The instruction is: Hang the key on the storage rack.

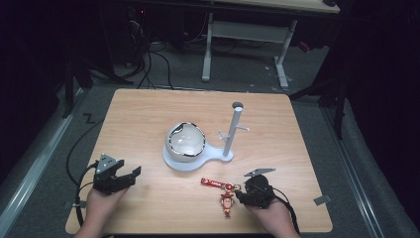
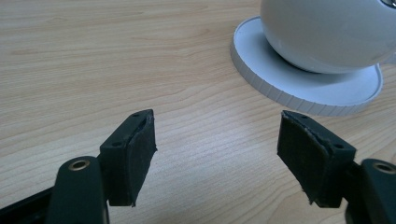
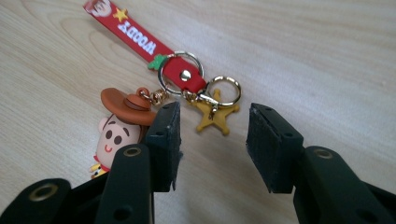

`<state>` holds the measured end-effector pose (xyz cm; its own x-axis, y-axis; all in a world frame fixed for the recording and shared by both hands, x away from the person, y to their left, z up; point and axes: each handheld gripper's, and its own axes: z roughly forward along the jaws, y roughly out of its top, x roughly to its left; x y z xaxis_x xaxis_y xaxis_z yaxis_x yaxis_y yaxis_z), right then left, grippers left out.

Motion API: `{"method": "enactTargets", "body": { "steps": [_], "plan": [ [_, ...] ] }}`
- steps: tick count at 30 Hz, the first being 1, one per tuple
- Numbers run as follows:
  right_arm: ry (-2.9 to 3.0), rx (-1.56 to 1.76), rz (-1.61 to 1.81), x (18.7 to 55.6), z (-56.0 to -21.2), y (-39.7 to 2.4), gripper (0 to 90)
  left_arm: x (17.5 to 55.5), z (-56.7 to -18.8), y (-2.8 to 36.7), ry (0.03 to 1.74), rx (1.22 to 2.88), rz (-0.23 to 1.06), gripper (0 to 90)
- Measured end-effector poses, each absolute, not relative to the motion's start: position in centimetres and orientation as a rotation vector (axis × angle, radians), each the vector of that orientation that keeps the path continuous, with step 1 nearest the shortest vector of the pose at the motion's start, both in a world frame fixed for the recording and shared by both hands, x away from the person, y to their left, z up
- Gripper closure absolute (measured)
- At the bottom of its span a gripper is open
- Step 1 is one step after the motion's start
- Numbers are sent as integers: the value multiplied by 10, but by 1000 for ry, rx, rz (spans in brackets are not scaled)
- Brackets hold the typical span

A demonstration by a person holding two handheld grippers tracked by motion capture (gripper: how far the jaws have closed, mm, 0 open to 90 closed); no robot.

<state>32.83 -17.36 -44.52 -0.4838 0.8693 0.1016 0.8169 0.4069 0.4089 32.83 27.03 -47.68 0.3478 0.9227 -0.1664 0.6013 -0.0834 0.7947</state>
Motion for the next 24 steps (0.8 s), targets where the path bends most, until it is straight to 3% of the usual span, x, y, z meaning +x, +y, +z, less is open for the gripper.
{"method": "enactTargets", "body": {
  "steps": [9,19,21,22,24],
  "plan": [
    [2636,1699,242,363,-440,-157,527,330,-478,268,1332,1809,479,286],
    [2739,1612,-37,375,-444,-134,545,330,-479,273,1351,1789,479,285],
    [2752,1589,-75,378,-447,-130,575,330,-479,274,1353,1788,480,285],
    [2768,1589,-96,379,-451,-128,645,330,-479,274,1355,1784,481,285],
    [2760,1578,-102,380,-452,-128,698,330,-479,275,1355,1782,482,285]
  ]
}}
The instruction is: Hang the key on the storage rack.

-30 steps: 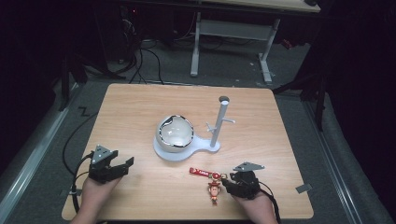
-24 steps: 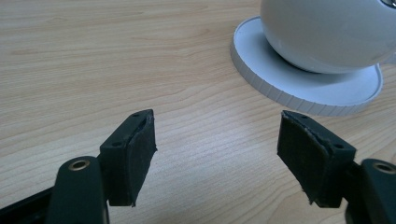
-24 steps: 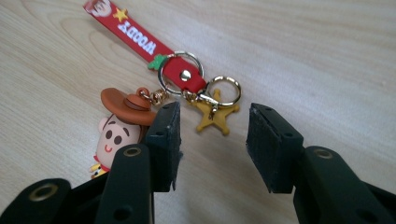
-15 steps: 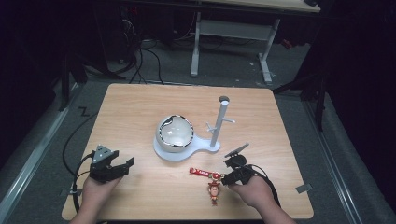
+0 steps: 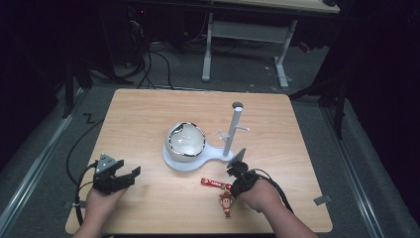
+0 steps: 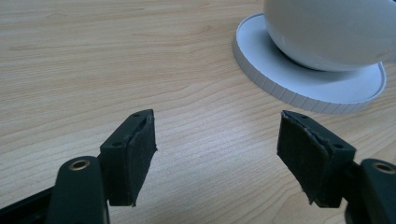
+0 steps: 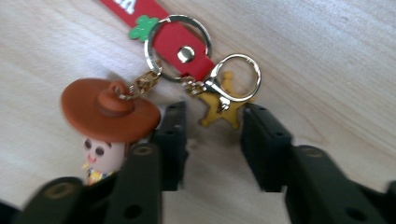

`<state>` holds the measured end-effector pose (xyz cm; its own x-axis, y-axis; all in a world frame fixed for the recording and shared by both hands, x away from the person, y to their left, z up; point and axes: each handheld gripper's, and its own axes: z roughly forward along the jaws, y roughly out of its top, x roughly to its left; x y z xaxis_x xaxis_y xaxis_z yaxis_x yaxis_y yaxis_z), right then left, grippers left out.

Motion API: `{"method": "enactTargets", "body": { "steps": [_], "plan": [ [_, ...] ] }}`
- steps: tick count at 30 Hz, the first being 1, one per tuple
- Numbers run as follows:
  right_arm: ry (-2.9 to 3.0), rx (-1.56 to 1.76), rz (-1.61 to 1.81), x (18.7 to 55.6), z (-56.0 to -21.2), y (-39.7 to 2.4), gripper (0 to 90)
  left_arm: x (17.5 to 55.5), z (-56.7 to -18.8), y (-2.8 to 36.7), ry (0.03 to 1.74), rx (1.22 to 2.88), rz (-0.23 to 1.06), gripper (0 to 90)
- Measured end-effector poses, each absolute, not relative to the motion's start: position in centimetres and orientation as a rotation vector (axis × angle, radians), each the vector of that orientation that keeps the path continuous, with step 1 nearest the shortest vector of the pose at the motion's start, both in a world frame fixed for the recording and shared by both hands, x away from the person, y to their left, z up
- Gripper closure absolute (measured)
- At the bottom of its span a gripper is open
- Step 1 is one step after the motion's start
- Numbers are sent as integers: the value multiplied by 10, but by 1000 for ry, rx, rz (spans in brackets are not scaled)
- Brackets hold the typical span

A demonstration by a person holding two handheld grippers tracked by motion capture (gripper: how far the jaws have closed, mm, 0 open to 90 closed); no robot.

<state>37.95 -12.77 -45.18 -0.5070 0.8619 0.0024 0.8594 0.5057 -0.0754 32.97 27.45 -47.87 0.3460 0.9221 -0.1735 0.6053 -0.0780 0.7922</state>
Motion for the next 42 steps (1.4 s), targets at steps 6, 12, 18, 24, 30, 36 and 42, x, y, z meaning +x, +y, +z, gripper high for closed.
{"method": "enactTargets", "body": {
  "steps": [6,12,18,24,30,36,42],
  "plan": [
    [-2735,-1538,93,381,-451,-135,756,329,-479,275,1360,1779,480,285],
    [-2714,-1658,132,394,-450,-173,759,329,-480,275,1357,1786,482,285],
    [-2645,-1796,124,405,-446,-205,680,330,-481,274,1358,1795,478,285],
    [-2703,-1772,-8,395,-410,-183,552,331,-483,271,1354,1812,470,285],
    [-2755,-1665,-85,380,-403,-141,524,331,-483,269,1344,1829,470,285],
    [-2742,-1627,13,370,-424,-135,521,331,-483,272,1349,1817,464,285],
    [-2718,-1707,64,365,-425,-178,531,332,-484,271,1348,1828,460,286]
  ]
}}
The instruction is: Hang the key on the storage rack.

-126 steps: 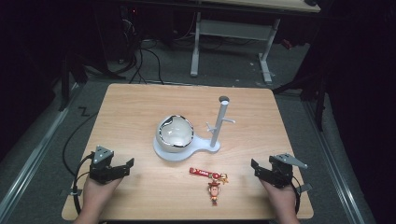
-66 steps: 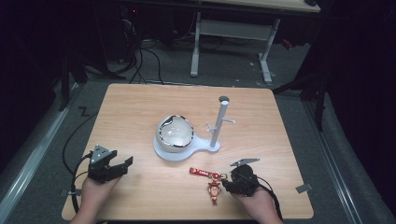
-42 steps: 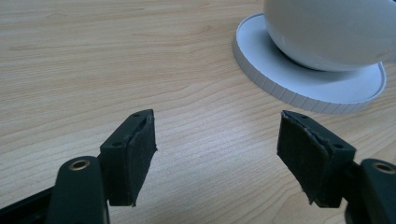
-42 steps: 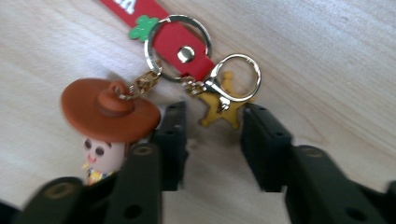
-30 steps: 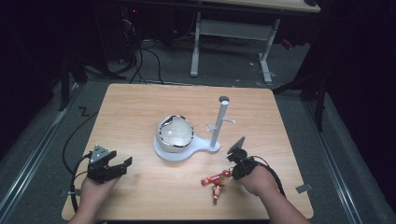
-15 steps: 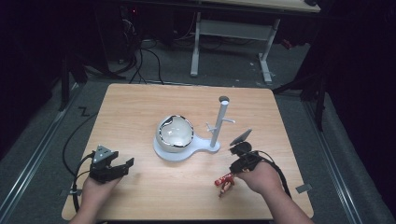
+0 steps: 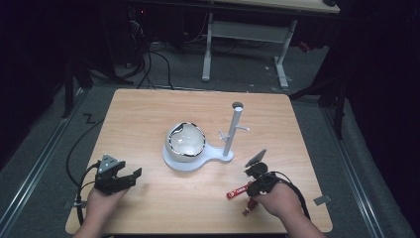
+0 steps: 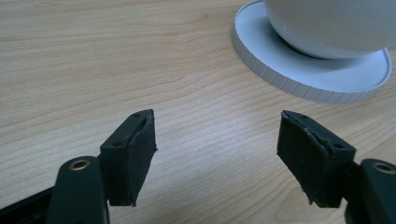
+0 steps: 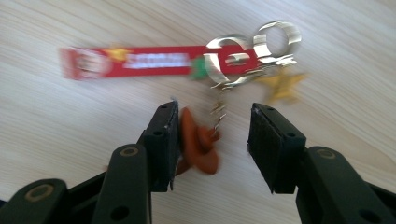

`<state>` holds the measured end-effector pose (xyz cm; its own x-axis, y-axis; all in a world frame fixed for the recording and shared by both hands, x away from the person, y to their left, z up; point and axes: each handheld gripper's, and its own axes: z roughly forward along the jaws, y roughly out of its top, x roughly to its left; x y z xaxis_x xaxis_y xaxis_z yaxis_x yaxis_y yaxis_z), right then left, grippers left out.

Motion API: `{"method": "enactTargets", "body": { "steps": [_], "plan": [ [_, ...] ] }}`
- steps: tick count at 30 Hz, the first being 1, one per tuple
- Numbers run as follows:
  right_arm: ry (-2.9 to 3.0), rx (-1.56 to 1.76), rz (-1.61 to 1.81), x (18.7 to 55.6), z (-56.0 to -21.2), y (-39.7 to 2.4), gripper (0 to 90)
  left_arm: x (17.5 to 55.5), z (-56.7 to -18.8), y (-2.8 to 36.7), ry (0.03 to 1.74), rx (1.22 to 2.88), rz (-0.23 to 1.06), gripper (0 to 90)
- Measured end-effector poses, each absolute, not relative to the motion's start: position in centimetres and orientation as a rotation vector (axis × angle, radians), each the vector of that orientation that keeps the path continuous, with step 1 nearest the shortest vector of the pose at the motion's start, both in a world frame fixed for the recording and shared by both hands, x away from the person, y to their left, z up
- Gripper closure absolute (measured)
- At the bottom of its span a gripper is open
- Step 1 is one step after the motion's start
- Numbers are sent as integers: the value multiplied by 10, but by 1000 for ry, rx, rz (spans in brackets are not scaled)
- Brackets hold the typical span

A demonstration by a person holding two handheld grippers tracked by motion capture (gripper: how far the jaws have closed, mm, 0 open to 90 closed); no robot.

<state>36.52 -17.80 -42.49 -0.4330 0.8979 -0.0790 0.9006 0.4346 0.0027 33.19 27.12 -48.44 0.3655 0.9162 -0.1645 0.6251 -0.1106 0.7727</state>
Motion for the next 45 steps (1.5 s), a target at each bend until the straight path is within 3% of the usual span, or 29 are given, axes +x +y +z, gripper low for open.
{"method": "enactTargets", "body": {
  "steps": [7,14,17,19,21,22,27,28,45],
  "plan": [
    [2567,1723,2,369,-425,-206,549,332,-486,267,1340,1853,466,285],
    [2610,1786,-65,380,-444,-194,415,331,-486,270,1347,1844,463,286],
    [2604,1746,-121,381,-448,-188,448,331,-486,272,1348,1838,465,286],
    [2613,1726,-124,380,-447,-185,525,331,-486,273,1350,1832,463,286],
    [2603,1734,-135,379,-447,-183,527,331,-485,273,1351,1831,462,286],
    [2607,1730,-119,380,-446,-185,585,331,-485,273,1349,1831,463,286],
    [2593,1707,-101,379,-446,-188,645,330,-484,273,1346,1831,465,285],
    [2583,1660,-100,378,-444,-188,785,330,-485,273,1348,1833,465,286],
    [2599,1601,-20,384,-418,-190,812,331,-486,272,1348,1838,457,285]
  ]
}}
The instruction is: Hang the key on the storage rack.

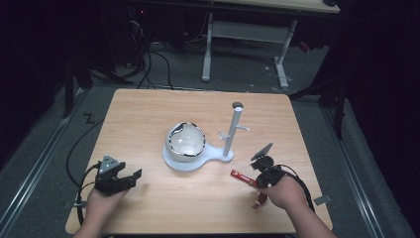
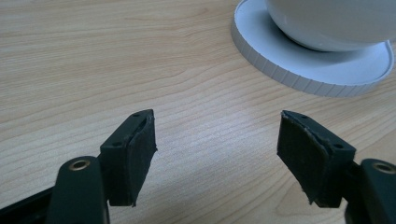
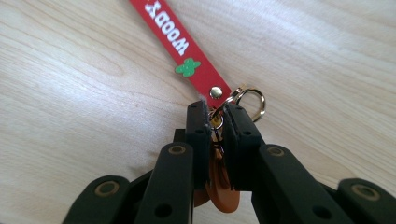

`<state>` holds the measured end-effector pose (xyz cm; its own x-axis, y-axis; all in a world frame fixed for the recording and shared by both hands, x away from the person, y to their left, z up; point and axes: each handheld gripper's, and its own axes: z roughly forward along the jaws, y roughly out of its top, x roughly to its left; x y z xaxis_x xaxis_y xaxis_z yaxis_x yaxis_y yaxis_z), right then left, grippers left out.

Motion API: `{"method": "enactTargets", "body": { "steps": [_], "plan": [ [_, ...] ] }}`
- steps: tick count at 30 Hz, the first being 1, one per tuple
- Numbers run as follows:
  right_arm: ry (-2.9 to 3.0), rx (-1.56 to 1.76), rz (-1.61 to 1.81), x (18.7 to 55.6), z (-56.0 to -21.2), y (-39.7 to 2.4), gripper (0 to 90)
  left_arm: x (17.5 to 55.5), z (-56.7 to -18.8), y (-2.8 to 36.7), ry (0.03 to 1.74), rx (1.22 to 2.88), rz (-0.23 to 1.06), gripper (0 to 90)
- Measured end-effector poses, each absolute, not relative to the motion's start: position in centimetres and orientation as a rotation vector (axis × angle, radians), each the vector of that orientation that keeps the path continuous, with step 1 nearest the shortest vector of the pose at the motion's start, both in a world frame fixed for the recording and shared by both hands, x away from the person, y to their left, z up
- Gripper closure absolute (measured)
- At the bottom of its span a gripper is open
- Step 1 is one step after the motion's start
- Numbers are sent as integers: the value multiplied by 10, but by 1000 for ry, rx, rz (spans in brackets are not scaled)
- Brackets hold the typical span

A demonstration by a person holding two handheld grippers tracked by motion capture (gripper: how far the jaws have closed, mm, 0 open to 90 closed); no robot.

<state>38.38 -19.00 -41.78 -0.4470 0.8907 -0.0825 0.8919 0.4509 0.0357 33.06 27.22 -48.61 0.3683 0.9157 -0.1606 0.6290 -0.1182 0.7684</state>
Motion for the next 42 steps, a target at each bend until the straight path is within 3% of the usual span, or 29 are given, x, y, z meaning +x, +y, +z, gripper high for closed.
{"method": "enactTargets", "body": {
  "steps": [15,42],
  "plan": [
    [2617,1540,65,393,-359,-189,818,331,-486,272,1352,1835,457,285],
    [2539,1465,188,405,-283,-188,820,331,-486,273,1355,1838,453,285]
  ]
}}
